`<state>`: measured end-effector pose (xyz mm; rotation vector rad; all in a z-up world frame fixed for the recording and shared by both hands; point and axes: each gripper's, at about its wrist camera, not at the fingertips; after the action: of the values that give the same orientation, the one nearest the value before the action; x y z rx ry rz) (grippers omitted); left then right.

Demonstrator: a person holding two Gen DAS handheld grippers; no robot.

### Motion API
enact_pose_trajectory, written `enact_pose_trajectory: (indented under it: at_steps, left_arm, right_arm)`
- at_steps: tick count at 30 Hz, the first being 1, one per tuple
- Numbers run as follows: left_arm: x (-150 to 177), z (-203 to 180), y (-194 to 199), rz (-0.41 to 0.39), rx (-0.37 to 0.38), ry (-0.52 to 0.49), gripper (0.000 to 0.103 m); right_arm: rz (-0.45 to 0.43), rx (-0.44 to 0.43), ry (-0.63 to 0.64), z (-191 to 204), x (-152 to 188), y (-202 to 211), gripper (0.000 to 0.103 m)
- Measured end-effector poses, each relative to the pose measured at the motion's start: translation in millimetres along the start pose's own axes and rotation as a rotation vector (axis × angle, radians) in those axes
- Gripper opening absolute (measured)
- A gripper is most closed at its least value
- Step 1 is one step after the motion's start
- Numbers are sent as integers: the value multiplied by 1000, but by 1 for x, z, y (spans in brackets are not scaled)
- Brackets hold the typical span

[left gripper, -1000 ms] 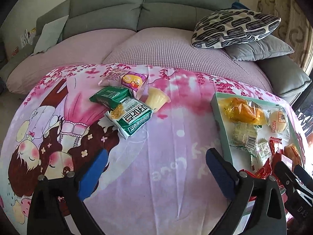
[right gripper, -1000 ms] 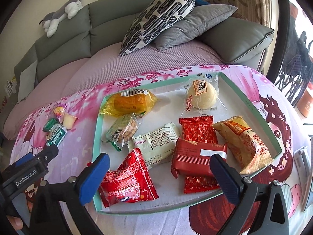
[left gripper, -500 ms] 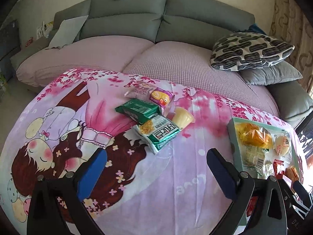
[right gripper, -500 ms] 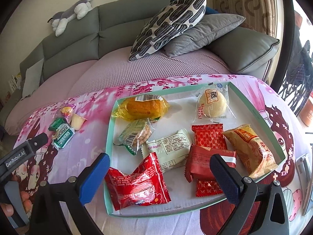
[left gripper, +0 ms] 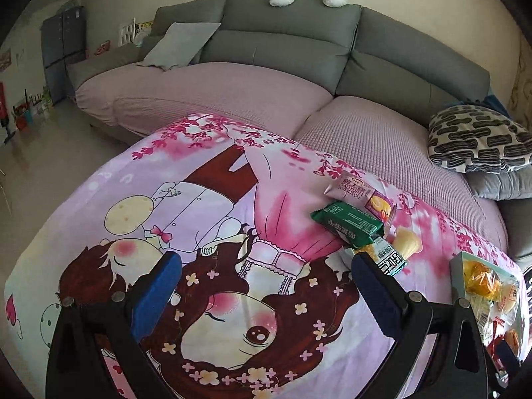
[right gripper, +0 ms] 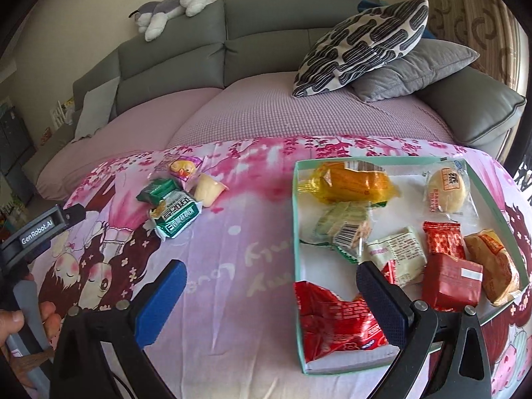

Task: Organize snacks
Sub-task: 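Withdraw both open grippers from the tray toward the remaining snacks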

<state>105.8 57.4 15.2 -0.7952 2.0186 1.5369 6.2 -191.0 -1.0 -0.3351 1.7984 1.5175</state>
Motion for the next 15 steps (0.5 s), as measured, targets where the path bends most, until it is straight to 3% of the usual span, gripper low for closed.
enact_pose_trajectory:
  at_steps: [8,15]
  left_arm:
    - [-7,6,-19,70,50,9,102]
    - [-24,2,-50,142,107,16,102]
  right_arm:
    - [6,-19,24,26,-5,-9,103]
    - [-13,-12,14,38,-31,-20,103]
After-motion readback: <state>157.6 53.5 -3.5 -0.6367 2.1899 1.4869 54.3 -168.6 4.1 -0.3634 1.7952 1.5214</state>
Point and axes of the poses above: each gripper's, at about its wrist camera, not at the fingertips, and y roughly against the way its jaws point, z to its left, x to its underside, and after that the axes turned 10 degrees about x, right-handed
